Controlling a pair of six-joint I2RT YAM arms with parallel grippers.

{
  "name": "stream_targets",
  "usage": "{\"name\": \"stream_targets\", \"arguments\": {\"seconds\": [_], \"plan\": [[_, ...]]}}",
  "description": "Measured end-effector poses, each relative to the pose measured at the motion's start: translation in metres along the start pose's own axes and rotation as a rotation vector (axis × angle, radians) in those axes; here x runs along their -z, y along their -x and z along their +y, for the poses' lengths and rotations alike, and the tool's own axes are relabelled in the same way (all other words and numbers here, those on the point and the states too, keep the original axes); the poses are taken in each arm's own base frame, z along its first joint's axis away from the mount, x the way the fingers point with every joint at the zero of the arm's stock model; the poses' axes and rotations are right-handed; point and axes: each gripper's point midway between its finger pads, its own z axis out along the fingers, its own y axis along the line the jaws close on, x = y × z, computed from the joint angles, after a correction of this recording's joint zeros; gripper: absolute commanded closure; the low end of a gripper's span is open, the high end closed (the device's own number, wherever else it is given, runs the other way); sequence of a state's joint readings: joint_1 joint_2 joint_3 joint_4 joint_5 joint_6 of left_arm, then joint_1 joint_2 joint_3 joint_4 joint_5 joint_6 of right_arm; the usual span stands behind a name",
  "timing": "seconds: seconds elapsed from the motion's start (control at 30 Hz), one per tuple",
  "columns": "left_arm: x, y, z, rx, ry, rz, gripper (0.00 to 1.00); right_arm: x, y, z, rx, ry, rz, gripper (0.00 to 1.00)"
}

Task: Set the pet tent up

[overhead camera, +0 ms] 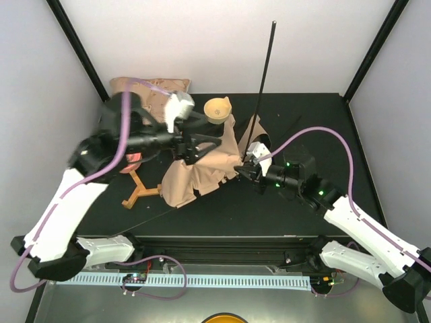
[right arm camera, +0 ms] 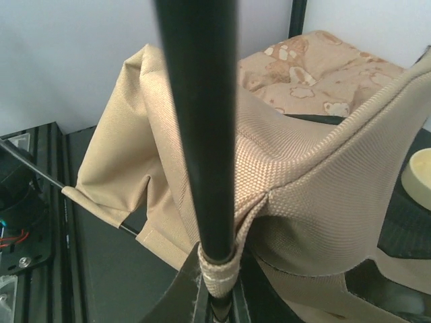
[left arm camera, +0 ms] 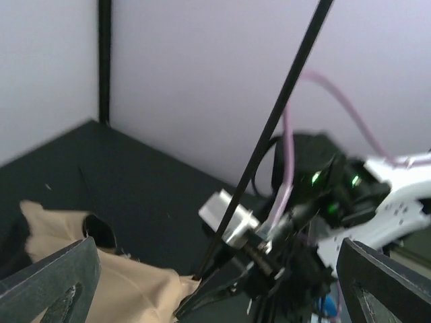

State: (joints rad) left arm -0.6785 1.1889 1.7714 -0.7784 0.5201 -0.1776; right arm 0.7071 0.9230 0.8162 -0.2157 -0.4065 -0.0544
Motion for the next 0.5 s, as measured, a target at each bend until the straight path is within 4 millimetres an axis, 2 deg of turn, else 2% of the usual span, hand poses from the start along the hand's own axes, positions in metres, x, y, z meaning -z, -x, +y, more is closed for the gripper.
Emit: {"name": "stream_targets", "arguments": {"seconds": [0.13, 0.2, 0.27, 0.4, 0.5], "plan": [[-0.046, -0.063, 0.02, 0.034, -0.098, 0.092, 0.02, -0.005, -0.005, 0.003, -0.009, 0.03, 0.019, 0.99], [-0.059, -0.079, 0.024, 0.053, -0.14, 0.1, 0.05, -0.006, -0.006, 0.005, -0.01, 0.043, 0.021, 0.99], [-0.064, -0.071, 0.02, 0.034, -0.182, 0.056, 0.08, -0.006, -0.005, 0.006, -0.008, 0.051, 0.016, 0.99], [-0.06, -0.03, -0.003, -0.055, -0.276, -0.075, 0.13, -0.006, -0.003, 0.007, -0.006, 0.057, 0.01, 0.99], [-0.059, -0.013, -0.017, -0.097, -0.342, -0.133, 0.16, -0.006, -0.003, 0.008, -0.006, 0.062, 0.009, 0.99]]}}
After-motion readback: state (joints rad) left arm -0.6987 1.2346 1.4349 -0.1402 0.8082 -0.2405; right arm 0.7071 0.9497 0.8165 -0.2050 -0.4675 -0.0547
